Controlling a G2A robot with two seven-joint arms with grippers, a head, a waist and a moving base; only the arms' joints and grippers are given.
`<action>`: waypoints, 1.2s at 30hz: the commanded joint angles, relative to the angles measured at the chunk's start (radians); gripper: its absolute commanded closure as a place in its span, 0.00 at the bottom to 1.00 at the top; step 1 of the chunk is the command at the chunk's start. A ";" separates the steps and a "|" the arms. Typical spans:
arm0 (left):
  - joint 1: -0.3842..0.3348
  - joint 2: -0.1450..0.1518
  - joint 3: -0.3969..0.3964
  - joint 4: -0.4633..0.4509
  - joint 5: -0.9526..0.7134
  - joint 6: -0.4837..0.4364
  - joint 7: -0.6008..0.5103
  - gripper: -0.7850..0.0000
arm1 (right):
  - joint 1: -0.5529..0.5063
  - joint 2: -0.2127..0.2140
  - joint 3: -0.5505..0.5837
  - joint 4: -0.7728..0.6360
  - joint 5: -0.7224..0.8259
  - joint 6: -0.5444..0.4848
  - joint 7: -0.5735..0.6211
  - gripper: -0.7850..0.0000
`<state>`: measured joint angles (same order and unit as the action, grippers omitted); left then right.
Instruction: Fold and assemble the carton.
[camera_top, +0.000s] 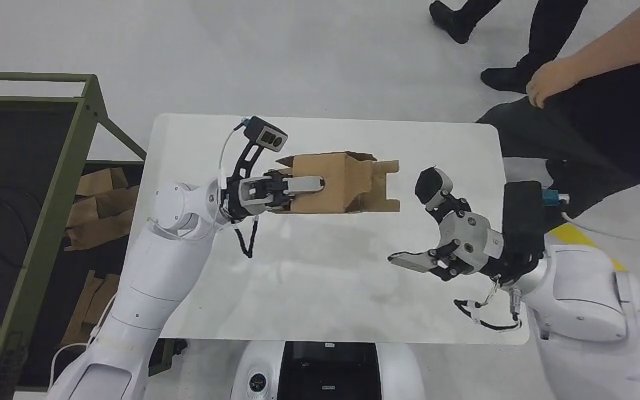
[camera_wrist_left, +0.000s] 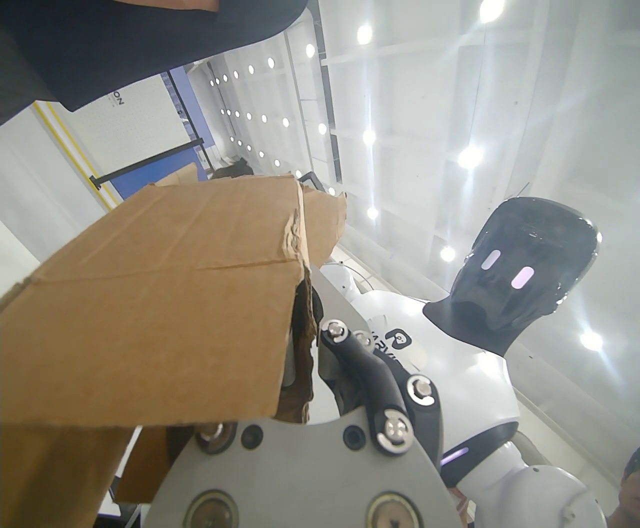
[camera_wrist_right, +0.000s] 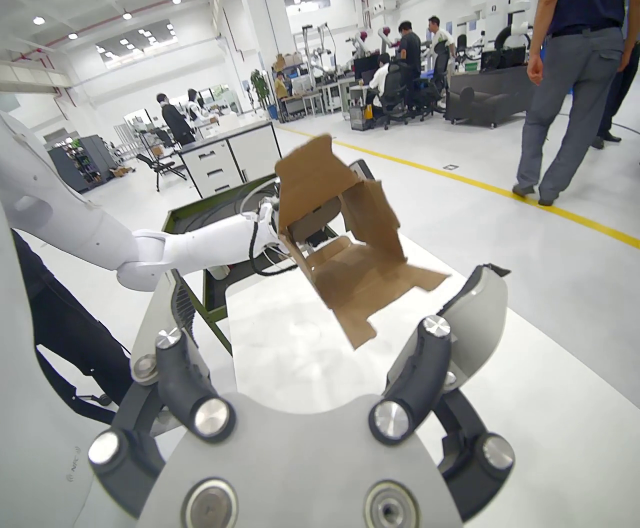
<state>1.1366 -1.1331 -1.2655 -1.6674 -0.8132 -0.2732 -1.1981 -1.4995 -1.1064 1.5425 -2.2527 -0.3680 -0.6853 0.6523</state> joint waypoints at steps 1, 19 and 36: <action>0.000 0.000 0.000 0.000 0.001 0.000 -0.001 1.00 | 0.000 0.000 0.000 0.000 0.003 -0.001 -0.002 0.00; -0.002 0.002 0.014 -0.029 0.004 0.096 -0.019 1.00 | -0.017 -0.001 -0.008 -0.079 -0.302 0.153 -0.080 0.00; -0.012 0.003 0.023 -0.010 -0.031 0.154 -0.058 1.00 | 0.016 0.003 -0.087 -0.097 -0.487 0.192 -0.110 0.00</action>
<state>1.1249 -1.1301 -1.2435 -1.6788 -0.8419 -0.1219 -1.2541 -1.4868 -1.1040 1.4573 -2.3500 -0.8451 -0.4948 0.5443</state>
